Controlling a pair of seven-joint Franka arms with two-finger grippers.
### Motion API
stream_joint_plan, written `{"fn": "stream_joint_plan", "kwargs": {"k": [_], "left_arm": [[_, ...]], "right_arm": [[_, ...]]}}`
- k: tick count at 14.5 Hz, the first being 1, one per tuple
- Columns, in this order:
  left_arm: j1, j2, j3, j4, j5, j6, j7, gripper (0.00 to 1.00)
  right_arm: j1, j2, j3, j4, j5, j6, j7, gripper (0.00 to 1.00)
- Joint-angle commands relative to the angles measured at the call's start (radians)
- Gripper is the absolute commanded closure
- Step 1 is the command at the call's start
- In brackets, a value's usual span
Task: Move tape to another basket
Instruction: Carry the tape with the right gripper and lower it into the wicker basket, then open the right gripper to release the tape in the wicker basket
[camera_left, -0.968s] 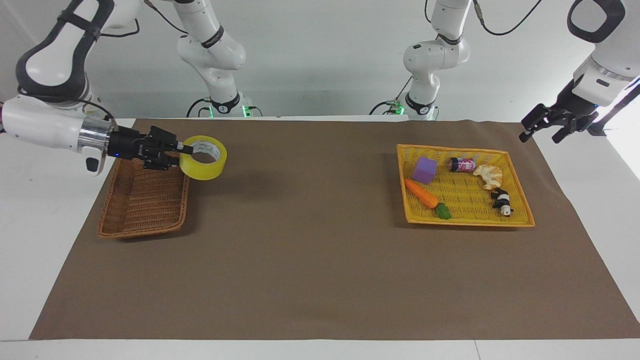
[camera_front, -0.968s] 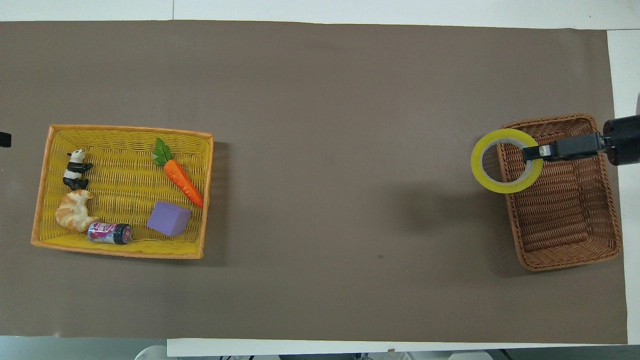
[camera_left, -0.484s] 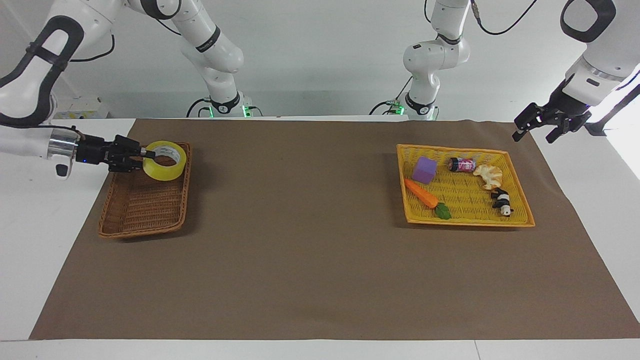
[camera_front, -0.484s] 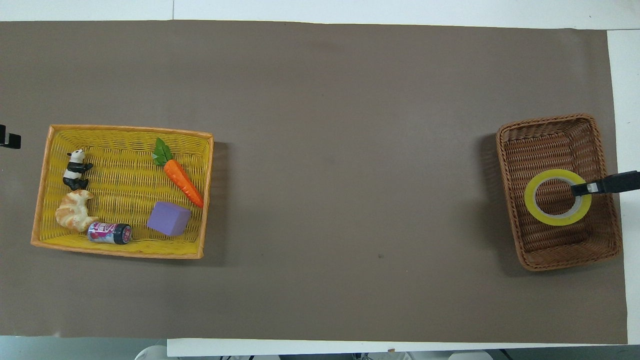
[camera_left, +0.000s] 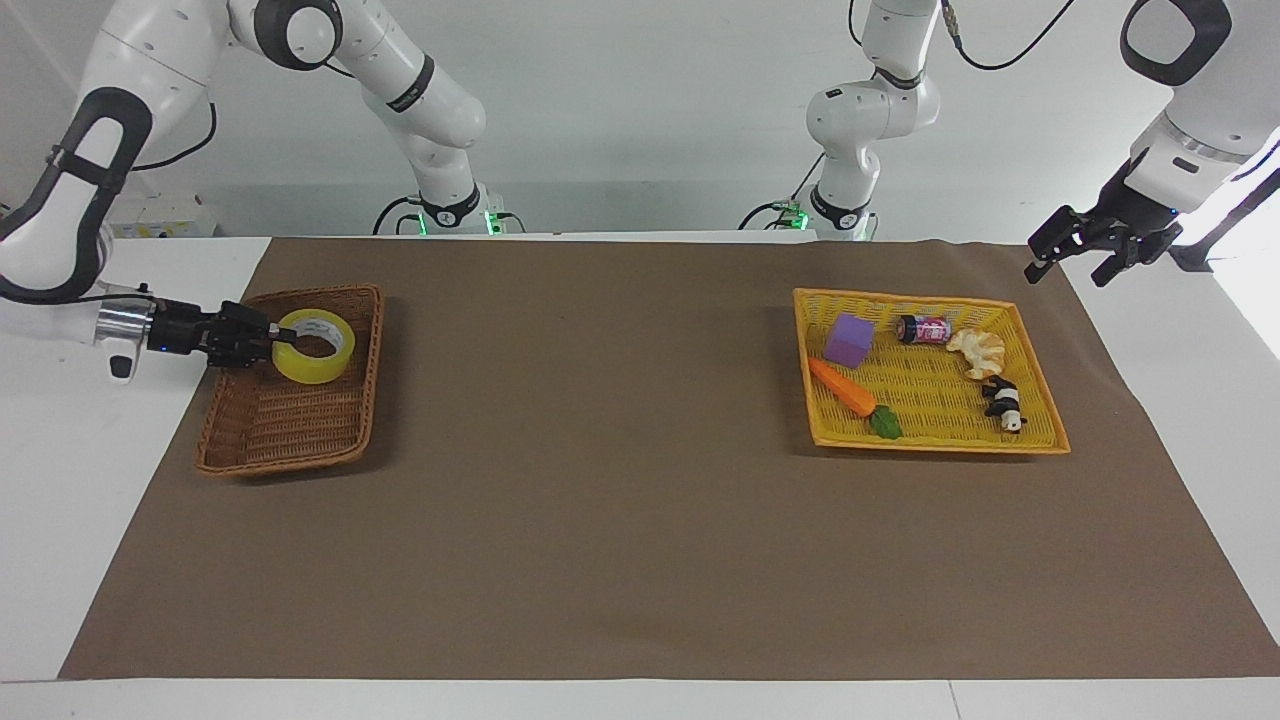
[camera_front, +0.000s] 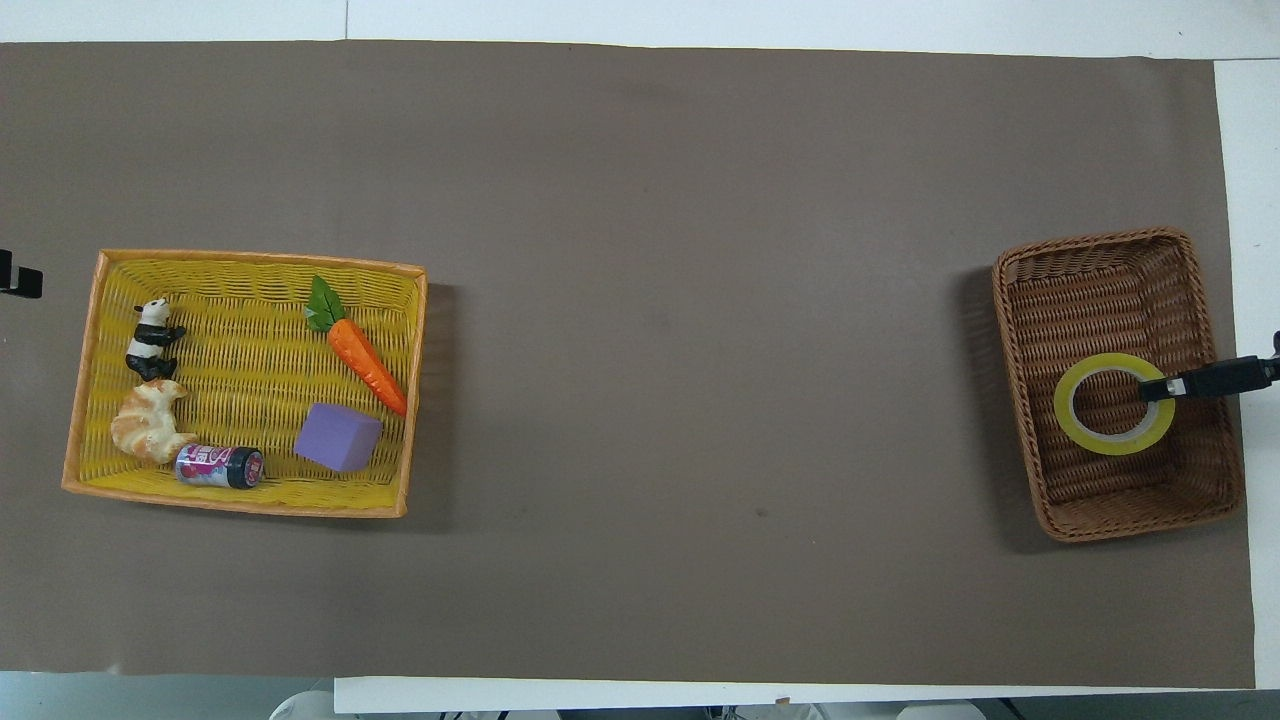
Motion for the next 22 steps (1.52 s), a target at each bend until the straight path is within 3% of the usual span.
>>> {"fn": "stream_joint_plan", "kwargs": {"k": [1, 2, 4, 8, 15, 18, 22], "left_arm": [[-0.006, -0.025, 0.005, -0.023, 0.021, -0.004, 0.006, 0.01], [-0.006, -0.025, 0.005, -0.023, 0.021, -0.004, 0.006, 0.01], [-0.006, -0.025, 0.005, -0.023, 0.021, -0.004, 0.006, 0.01], [-0.006, -0.025, 0.005, -0.023, 0.021, -0.004, 0.006, 0.01], [-0.006, -0.025, 0.005, -0.023, 0.021, -0.004, 0.006, 0.01], [-0.006, -0.025, 0.005, -0.023, 0.021, -0.004, 0.006, 0.01], [-0.006, -0.025, 0.005, -0.023, 0.021, -0.005, 0.008, 0.01]], "right_arm": [[-0.007, -0.007, 0.010, 0.012, -0.037, 0.003, -0.022, 1.00], [-0.007, -0.007, 0.010, 0.012, -0.037, 0.010, -0.022, 0.99], [-0.005, -0.007, 0.010, 0.012, -0.038, 0.016, -0.022, 0.80], [-0.002, -0.006, 0.010, 0.012, -0.054, 0.030, -0.052, 0.03], [-0.005, -0.007, 0.012, 0.032, -0.072, 0.026, -0.064, 0.02], [0.011, -0.012, 0.021, 0.092, -0.093, 0.010, -0.064, 0.02], [0.089, -0.085, 0.021, 0.138, -0.181, 0.013, -0.053, 0.02]]}}
